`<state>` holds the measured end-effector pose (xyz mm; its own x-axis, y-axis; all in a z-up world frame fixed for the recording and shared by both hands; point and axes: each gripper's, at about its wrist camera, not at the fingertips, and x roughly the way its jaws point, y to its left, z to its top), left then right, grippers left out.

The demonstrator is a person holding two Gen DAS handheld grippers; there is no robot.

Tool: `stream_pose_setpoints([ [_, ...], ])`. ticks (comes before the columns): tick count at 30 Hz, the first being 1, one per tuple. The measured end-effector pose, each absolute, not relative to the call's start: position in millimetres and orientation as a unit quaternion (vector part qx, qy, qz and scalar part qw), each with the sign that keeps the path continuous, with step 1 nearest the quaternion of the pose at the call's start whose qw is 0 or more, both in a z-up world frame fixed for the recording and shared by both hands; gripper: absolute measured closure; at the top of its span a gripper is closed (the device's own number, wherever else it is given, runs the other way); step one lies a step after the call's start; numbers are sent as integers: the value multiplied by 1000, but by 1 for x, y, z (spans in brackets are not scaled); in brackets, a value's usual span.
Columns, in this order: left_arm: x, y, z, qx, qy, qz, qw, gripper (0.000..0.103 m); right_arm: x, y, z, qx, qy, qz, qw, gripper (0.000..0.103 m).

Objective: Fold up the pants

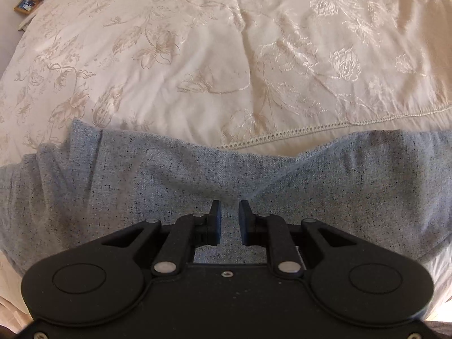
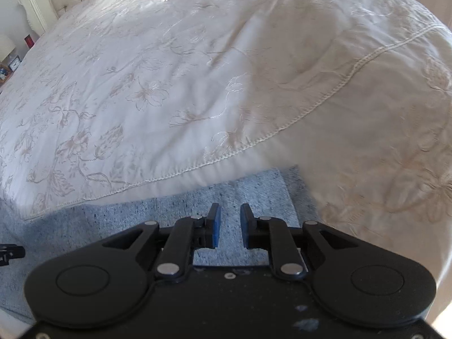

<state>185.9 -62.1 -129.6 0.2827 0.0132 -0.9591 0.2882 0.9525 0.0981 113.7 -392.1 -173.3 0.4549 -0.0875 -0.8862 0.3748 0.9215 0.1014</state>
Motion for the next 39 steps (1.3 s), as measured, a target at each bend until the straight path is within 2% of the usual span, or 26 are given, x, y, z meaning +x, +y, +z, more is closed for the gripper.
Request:
stream_pose_setpoints([
  [4,194,-56,-125,113,589,-88,796,79,131,-397,-199,111,546,-173,812,87],
  [6,199,-52,-128,105,594,-84,793,79,119,-404,-196,114,540,-179,814,88],
  [12,201,-49,-131,92,607,-76,786,79,106,-428,-184,105,511,-190,832,80],
  [22,191,-59,-126,100,611,-75,782,79,131,-441,-208,127,533,-112,829,76],
  [24,189,-61,-126,98,611,-73,782,79,131,-445,-208,140,538,-101,825,83],
  [25,188,-62,-126,96,612,-73,781,79,133,-445,-210,145,544,-95,821,95],
  [33,175,-76,-130,98,613,-82,780,79,108,-438,-177,88,545,-149,820,100],
  [39,170,-83,-176,114,646,-69,752,79,110,-438,-188,68,555,-146,816,97],
])
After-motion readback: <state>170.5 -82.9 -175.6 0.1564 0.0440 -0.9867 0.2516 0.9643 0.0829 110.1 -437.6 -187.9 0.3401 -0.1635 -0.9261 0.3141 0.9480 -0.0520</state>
